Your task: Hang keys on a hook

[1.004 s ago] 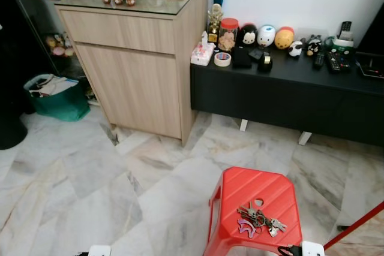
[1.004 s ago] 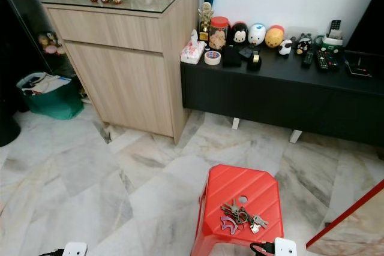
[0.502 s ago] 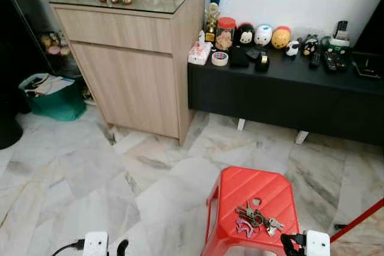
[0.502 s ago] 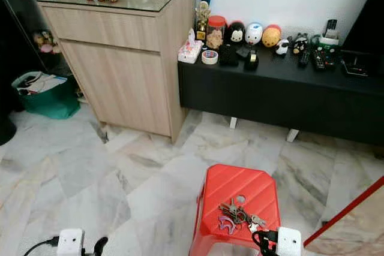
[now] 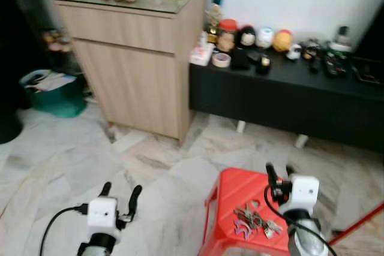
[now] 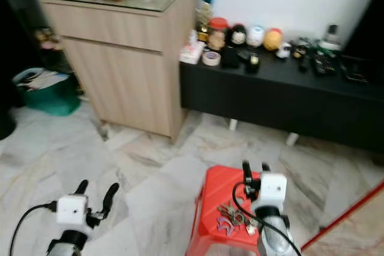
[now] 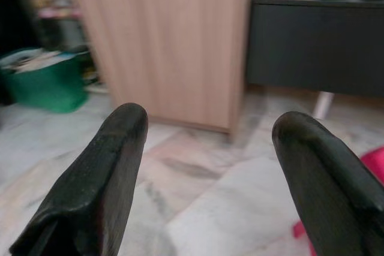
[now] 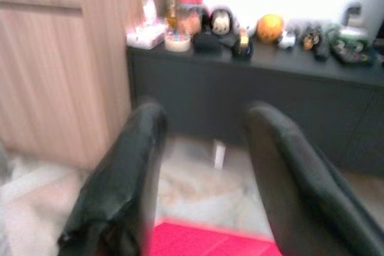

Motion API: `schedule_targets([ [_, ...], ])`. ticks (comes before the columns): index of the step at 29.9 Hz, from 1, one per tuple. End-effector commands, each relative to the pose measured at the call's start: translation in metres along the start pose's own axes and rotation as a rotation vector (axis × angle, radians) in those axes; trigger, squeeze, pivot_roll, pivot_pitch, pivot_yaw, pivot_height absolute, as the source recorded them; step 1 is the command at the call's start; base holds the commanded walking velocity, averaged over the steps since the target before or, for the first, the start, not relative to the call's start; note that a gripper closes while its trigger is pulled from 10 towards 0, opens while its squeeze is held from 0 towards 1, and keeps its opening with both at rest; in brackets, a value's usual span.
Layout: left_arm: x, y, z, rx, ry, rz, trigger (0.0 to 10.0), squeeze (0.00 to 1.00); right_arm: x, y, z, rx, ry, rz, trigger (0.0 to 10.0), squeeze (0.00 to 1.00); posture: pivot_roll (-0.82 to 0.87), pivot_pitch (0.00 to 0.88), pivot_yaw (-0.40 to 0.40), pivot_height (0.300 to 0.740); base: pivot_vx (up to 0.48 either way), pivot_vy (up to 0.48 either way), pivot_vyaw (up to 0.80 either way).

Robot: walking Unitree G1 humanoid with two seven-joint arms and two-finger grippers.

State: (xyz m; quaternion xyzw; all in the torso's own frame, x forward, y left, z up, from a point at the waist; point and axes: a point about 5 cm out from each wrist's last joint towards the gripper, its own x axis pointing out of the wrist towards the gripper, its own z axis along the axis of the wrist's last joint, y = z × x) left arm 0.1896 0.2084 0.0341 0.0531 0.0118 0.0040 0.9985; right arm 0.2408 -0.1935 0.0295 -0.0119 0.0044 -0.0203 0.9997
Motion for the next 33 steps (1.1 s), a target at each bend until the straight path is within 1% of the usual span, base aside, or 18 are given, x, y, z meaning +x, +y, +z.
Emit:
schedule_targets([
  [1,-0.006,0.001,0.0,-0.004,0.027,-0.004,10.0,0.0,-0.014,-0.005,-0.005,-0.011,0.03,-0.027,10.0,0.0,0.03,0.009,-0.041,0.74,0.0,0.0,0.0],
  [2,-0.006,0.001,0.0,-0.004,0.027,-0.004,10.0,0.0,-0.014,-0.005,-0.005,-0.011,0.03,-0.027,10.0,0.0,0.03,0.009,-0.041,0.74,0.0,0.0,0.0],
  [3,-0.01,0.002,-0.001,0.007,0.039,-0.008,10.0,0.0,-0.017,-0.003,0.004,-0.051,0.002,0.01,10.0,0.0,0.03,0.011,-0.042,0.74,0.0,0.0,0.0],
  [4,-0.012,0.003,-0.001,0.011,0.044,-0.005,10.0,0.0,-0.021,-0.002,0.008,-0.07,-0.002,0.026,10.0,0.0,0.03,0.011,-0.044,0.74,0.0,0.0,0.0],
  [5,-0.012,0.003,-0.001,0.011,0.044,-0.005,10.0,0.0,-0.021,-0.002,0.008,-0.07,-0.002,0.026,10.0,0.0,0.03,0.011,-0.044,0.74,0.0,0.0,0.0],
  [6,-0.015,0.005,0.002,0.013,0.052,0.002,10.0,0.0,-0.03,-0.003,0.016,-0.074,0.01,0.014,10.0,0.0,0.03,0.017,-0.045,0.74,0.0,0.0,0.0],
  [8,-0.014,0.007,0.005,0.017,0.054,0.009,10.0,0.0,-0.039,-0.011,0.013,-0.073,0.06,-0.031,10.0,0.0,0.03,0.021,-0.044,0.74,0.0,0.0,0.0],
  [9,-0.014,0.007,0.005,0.017,0.054,0.009,10.0,0.0,-0.039,-0.011,0.013,-0.073,0.06,-0.031,10.0,0.0,0.03,0.021,-0.044,0.74,0.0,0.0,0.0],
  [11,-0.007,0.007,0.008,0.008,0.053,0.012,10.0,0.0,-0.042,-0.017,0.005,-0.066,0.1,-0.086,10.0,0.0,0.02,0.024,-0.039,0.74,0.0,0.0,0.0],
  [12,-0.002,0.005,0.009,0.005,0.048,0.002,10.0,0.0,-0.041,-0.02,0.001,-0.03,0.115,-0.134,10.0,0.0,0.02,0.029,-0.037,0.74,0.0,0.0,0.0],
  [14,0.008,0.0,0.011,0.004,0.036,-0.028,10.0,0.0,-0.039,-0.021,0.001,-0.016,0.116,-0.162,10.0,0.0,0.01,0.027,-0.033,0.74,0.0,0.0,0.0],
  [15,0.012,-0.002,0.012,0.006,0.032,-0.04,10.0,0.0,-0.038,-0.021,0.004,-0.02,0.114,-0.166,10.0,0.0,0.01,0.026,-0.03,0.74,0.0,0.0,0.0],
  [16,0.019,-0.004,0.015,0.003,0.024,-0.049,10.0,0.0,-0.037,-0.02,0.014,-0.022,0.089,-0.164,10.0,0.0,0.0,0.026,-0.022,0.74,0.0,0.0,0.0],
  [20,0.029,-0.006,0.019,0.007,0.017,-0.074,10.0,0.0,-0.041,-0.02,0.028,-0.041,0.054,-0.169,10.0,0.0,-0.02,0.029,-0.008,0.74,0.0,0.0,0.0],
  [23,0.035,-0.007,0.02,0.005,0.016,-0.075,10.0,0.0,-0.043,-0.02,0.03,-0.024,0.051,-0.19,10.0,0.0,-0.03,0.028,0.002,0.74,0.0,0.0,0.0],
  [26,0.046,-0.009,0.023,0.003,0.007,-0.088,10.0,0.0,-0.044,-0.011,0.025,0.006,0.073,-0.176,10.0,0.0,-0.04,0.023,0.022,0.74,0.0,0.0,0.0],
  [30,0.051,-0.009,0.025,0.003,0.004,-0.094,10.0,0.0,-0.042,-0.004,0.022,0.015,0.093,-0.166,10.0,0.0,-0.03,0.019,0.036,0.74,0.0,0.0,0.0],
  [33,0.053,-0.007,0.026,0.002,0.003,-0.092,10.0,0.0,-0.04,-0.001,0.024,0.026,0.086,-0.174,10.0,0.0,-0.03,0.015,0.046,0.74,0.0,0.0,0.0],
])
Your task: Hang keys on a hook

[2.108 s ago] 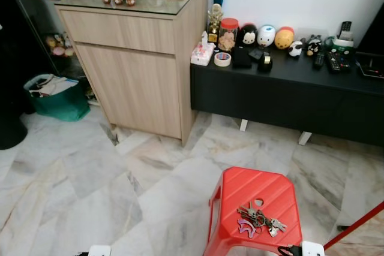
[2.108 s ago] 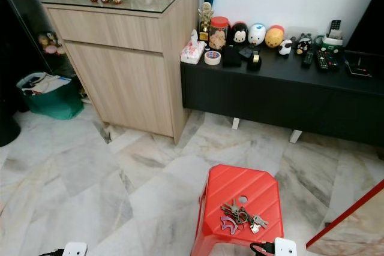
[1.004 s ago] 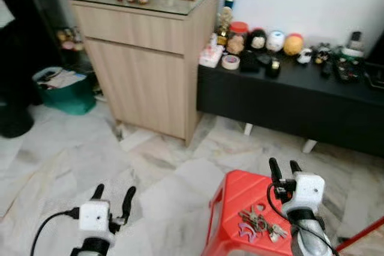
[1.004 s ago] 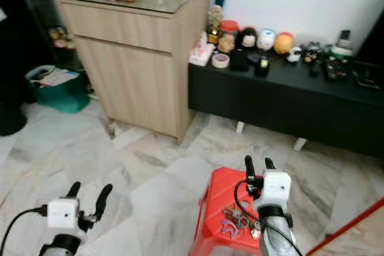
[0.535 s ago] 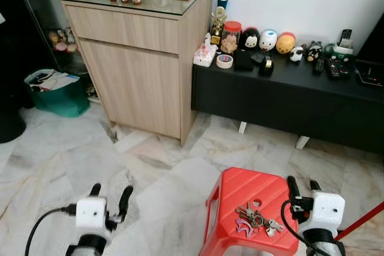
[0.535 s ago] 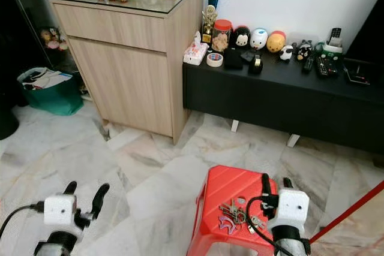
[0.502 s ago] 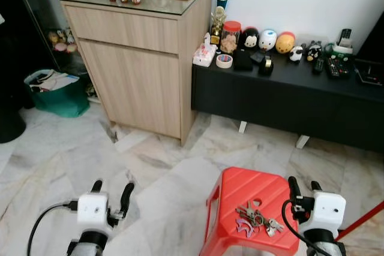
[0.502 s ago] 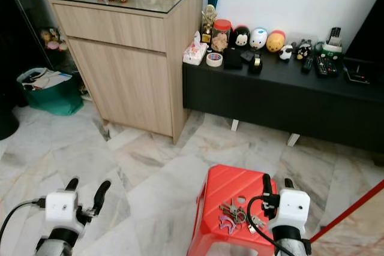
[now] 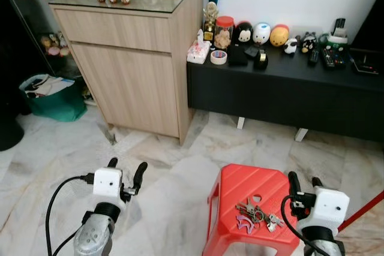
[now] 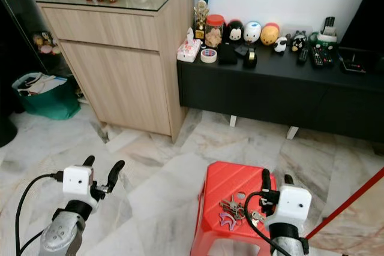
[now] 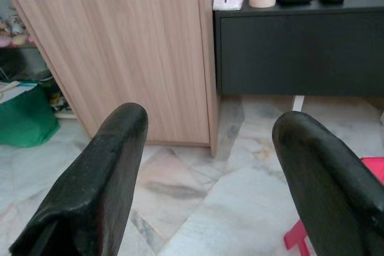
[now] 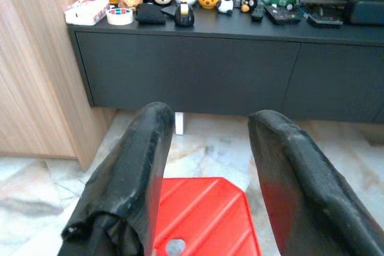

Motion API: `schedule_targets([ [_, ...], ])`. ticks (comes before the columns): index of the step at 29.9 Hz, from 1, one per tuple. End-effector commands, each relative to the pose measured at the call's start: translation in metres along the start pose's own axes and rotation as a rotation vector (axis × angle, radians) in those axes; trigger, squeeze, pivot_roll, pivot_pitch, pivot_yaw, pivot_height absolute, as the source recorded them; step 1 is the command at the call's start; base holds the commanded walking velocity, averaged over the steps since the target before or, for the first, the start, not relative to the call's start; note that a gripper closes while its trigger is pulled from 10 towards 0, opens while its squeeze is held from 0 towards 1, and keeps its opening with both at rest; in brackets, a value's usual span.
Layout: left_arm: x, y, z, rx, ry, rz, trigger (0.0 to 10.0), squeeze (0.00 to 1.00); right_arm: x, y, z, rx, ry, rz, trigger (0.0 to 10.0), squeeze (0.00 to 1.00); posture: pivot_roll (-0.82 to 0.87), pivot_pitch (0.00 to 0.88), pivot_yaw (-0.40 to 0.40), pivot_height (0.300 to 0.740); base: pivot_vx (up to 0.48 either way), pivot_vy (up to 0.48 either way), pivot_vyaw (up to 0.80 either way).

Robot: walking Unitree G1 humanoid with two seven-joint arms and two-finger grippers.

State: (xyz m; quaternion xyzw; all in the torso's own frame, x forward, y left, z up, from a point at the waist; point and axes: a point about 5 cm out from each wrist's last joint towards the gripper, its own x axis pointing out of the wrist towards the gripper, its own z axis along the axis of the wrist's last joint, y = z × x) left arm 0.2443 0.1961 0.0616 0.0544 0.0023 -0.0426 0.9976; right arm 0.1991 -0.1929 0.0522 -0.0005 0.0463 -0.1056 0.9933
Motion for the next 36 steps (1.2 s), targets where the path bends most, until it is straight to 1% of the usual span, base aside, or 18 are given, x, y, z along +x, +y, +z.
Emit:
schedule_targets([
  [1,0.0,0.003,-0.004,-0.011,0.028,0.007,10.0,0.0,0.001,0.002,0.003,0.005,-0.002,-0.005,10.0,0.0,-0.03,0.011,0.049,0.74,0.0,0.0,0.0],
  [3,0.0,0.005,-0.005,-0.043,0.029,0.032,10.0,0.0,0.0,0.002,0.002,0.005,-0.002,-0.01,10.0,0.0,-0.03,0.007,0.053,0.74,0.0,0.0,0.0],
  [7,-0.001,0.004,-0.007,-0.045,0.032,0.03,10.0,0.0,0.003,0.001,0.0,0.005,0.004,-0.023,10.0,0.0,-0.04,0.0,0.055,0.74,0.0,0.0,0.0],
  [9,-0.001,0.004,-0.007,-0.047,0.033,0.035,10.0,0.0,0.008,0.001,0.001,0.002,0.004,-0.024,10.0,0.0,-0.05,0.0,0.051,0.74,0.0,0.0,0.0],
  [12,-0.001,0.004,-0.008,-0.05,0.033,0.04,10.0,0.0,0.011,0.001,0.0,-0.004,0.006,-0.026,10.0,0.0,-0.05,0.0,0.044,0.74,0.0,0.0,0.0],
  [15,-0.004,0.005,-0.007,-0.046,0.027,0.046,10.0,0.0,0.011,-0.002,-0.001,-0.005,0.022,-0.036,10.0,0.0,-0.04,0.0,0.036,0.74,0.0,0.0,0.0],
  [17,-0.005,0.007,-0.007,-0.047,0.028,0.055,10.0,0.0,0.01,0.0,-0.004,-0.014,0.039,-0.024,10.0,0.0,-0.04,0.0,0.034,0.74,0.0,0.0,0.0],
  [18,-0.007,0.01,-0.008,-0.048,0.03,0.069,10.0,0.0,0.009,0.002,-0.009,-0.042,0.062,0.0,10.0,0.0,-0.04,0.0,0.031,0.735,0.0,0.0,0.0],
  [19,-0.007,0.01,-0.008,-0.048,0.03,0.069,10.0,0.0,0.009,0.002,-0.009,-0.042,0.062,0.0,10.0,0.0,-0.04,0.0,0.031,0.735,0.0,0.0,0.0],
  [23,-0.009,0.011,-0.01,-0.047,0.034,0.076,10.0,0.0,0.011,0.005,-0.01,-0.043,0.066,0.012,10.0,0.0,-0.04,0.0,0.032,0.715,0.0,0.0,0.0],
  [24,-0.009,0.012,-0.01,-0.048,0.037,0.08,10.0,0.0,0.014,0.006,-0.01,-0.039,0.068,0.013,10.0,0.0,-0.04,0.0,0.032,0.705,0.0,0.0,0.0],
  [28,-0.009,0.01,-0.011,-0.049,0.041,0.077,10.0,0.0,0.017,0.008,-0.01,-0.025,0.075,0.009,10.0,0.0,-0.04,0.0,0.034,0.68,0.0,0.0,0.0],
  [32,-0.009,0.008,-0.012,-0.052,0.045,0.065,10.0,0.0,0.017,0.012,-0.013,-0.023,0.081,0.024,10.0,0.0,-0.04,0.0,0.033,0.655,0.0,0.0,0.0],
  [34,-0.01,0.007,-0.011,-0.052,0.042,0.067,10.0,0.0,0.016,0.013,-0.015,-0.031,0.09,0.036,10.0,0.0,-0.04,0.0,0.029,0.635,0.0,0.0,0.0],
  [36,-0.01,0.007,-0.011,-0.053,0.04,0.07,10.0,0.0,0.016,0.014,-0.015,-0.036,0.087,0.045,10.0,0.0,-0.03,0.0,0.028,0.63,0.0,0.0,0.0],
])
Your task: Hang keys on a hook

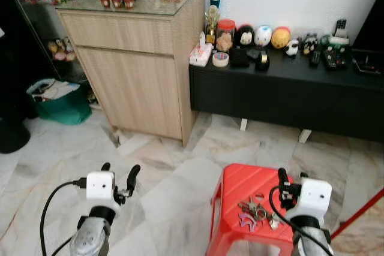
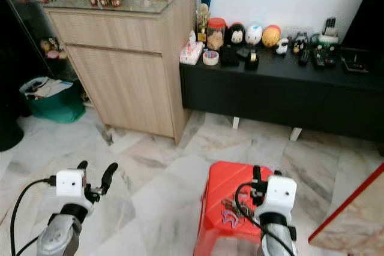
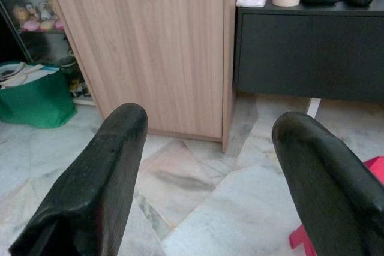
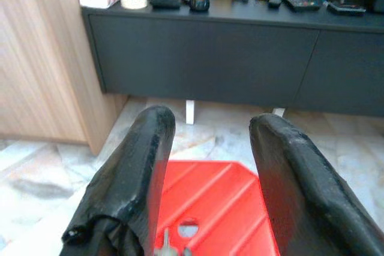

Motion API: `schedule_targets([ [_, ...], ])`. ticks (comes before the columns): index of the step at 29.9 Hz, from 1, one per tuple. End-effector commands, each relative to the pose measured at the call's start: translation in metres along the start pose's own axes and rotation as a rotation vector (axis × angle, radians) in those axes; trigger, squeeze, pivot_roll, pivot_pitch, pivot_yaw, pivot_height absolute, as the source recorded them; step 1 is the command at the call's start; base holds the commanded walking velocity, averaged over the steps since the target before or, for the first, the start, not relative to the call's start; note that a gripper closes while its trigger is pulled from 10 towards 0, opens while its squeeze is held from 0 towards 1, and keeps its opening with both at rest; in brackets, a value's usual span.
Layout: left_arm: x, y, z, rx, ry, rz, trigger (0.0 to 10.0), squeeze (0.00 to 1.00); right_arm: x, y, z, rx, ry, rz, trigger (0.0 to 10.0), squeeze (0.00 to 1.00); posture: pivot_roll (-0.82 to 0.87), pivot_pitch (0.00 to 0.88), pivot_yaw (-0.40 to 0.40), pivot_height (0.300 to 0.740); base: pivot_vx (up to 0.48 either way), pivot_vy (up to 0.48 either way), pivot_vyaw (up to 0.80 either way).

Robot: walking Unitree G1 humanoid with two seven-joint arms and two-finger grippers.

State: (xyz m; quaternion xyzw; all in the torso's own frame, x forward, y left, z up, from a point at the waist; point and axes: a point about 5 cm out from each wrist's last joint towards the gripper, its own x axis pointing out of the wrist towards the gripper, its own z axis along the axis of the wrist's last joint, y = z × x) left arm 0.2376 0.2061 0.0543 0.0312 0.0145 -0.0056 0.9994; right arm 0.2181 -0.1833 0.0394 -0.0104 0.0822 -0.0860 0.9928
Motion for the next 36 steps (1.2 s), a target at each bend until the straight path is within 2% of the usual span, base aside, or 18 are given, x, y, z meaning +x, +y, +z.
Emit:
schedule_targets([
  [1,-0.003,-0.001,-0.002,-0.005,0.013,-0.001,10.0,0.0,-0.002,0.001,-0.006,-0.028,0.025,0.012,10.0,0.0,-0.03,0.0,0.028,0.63,0.0,0.0,0.0],
  [2,-0.003,-0.001,-0.002,-0.006,0.012,0.0,10.0,0.0,-0.002,0.001,-0.006,-0.048,0.028,0.014,10.0,0.0,-0.03,0.0,0.028,0.63,0.0,0.0,0.0],
  [8,-0.005,0.0,-0.003,-0.003,0.018,0.004,10.0,0.0,0.001,0.005,-0.008,-0.028,0.028,0.054,10.0,0.0,-0.03,0.0,0.027,0.63,0.0,0.0,0.0],
  [11,-0.005,-0.001,-0.003,0.001,0.023,-0.006,10.0,0.0,0.005,0.01,-0.015,-0.038,0.071,0.089,10.0,0.0,-0.02,0.0,0.027,0.63,0.0,0.0,0.0],
  [18,-0.004,-0.003,-0.002,-0.007,0.026,-0.016,10.0,0.0,0.008,0.012,-0.018,-0.047,0.089,0.109,10.0,0.0,-0.02,0.0,0.024,0.63,0.0,0.0,0.0],
  [32,-0.004,-0.007,-0.004,-0.011,0.045,-0.025,10.0,0.0,0.013,0.008,-0.023,-0.029,0.126,0.072,10.0,0.0,-0.01,0.0,0.019,0.63,0.0,0.0,0.0],
  [36,-0.003,-0.005,-0.004,-0.024,0.047,-0.01,10.0,0.0,0.016,0.006,-0.025,-0.03,0.148,0.053,10.0,0.0,-0.01,0.003,0.02,0.63,0.0,0.0,-0.78],
])
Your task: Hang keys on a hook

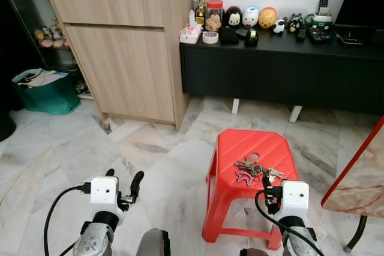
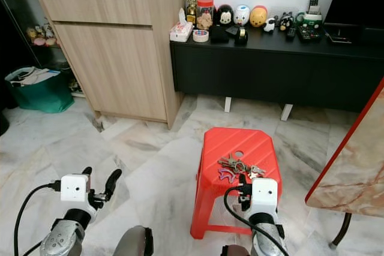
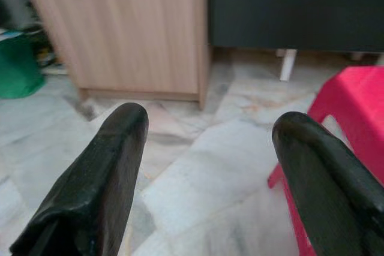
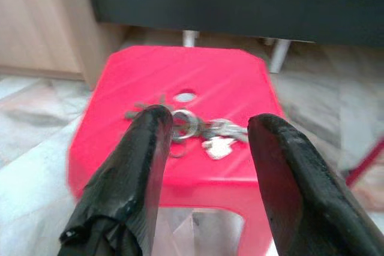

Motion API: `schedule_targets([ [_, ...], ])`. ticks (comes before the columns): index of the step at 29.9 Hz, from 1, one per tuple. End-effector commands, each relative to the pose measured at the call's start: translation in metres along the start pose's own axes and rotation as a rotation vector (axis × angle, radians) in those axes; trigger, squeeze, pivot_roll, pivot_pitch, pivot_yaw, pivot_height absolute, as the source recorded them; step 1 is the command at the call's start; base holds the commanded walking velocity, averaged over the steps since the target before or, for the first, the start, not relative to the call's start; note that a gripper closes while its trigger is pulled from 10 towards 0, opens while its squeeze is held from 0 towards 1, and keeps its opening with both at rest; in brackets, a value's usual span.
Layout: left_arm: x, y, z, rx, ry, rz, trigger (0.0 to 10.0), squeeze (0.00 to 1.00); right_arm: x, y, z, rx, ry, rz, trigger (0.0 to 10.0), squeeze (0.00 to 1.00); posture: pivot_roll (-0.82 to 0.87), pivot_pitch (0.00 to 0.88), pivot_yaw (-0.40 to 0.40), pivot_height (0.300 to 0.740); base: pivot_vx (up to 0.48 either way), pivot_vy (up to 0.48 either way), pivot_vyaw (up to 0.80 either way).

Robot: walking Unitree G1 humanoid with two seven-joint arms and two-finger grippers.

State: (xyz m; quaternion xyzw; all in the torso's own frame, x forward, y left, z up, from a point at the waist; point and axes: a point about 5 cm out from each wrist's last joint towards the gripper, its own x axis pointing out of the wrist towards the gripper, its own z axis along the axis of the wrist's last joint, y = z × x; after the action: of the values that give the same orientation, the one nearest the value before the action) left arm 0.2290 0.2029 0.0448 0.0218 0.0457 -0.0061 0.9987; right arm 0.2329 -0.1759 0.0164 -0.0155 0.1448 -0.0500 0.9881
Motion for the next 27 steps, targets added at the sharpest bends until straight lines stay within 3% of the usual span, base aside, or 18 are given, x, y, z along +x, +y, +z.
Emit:
schedule_targets([
  [1,0.0048,-0.0011,0.0055,-0.004,-0.015,-0.007,10.0,0.0,-0.0005,-0.0043,-0.004,0.0,0.019,-0.021,10.0,0.0,-0.01,0.005,0.019,0.63,0.0,0.0,-0.58],
  [27,0.0087,-0.0046,0.0064,0.003,-0.018,-0.018,10.0,0.0,0.0062,0.0001,0.0026,-0.024,-0.008,-0.002,10.0,0.0,-0.01,0.004,0.016,0.63,0.278,0.0,-0.02],
])
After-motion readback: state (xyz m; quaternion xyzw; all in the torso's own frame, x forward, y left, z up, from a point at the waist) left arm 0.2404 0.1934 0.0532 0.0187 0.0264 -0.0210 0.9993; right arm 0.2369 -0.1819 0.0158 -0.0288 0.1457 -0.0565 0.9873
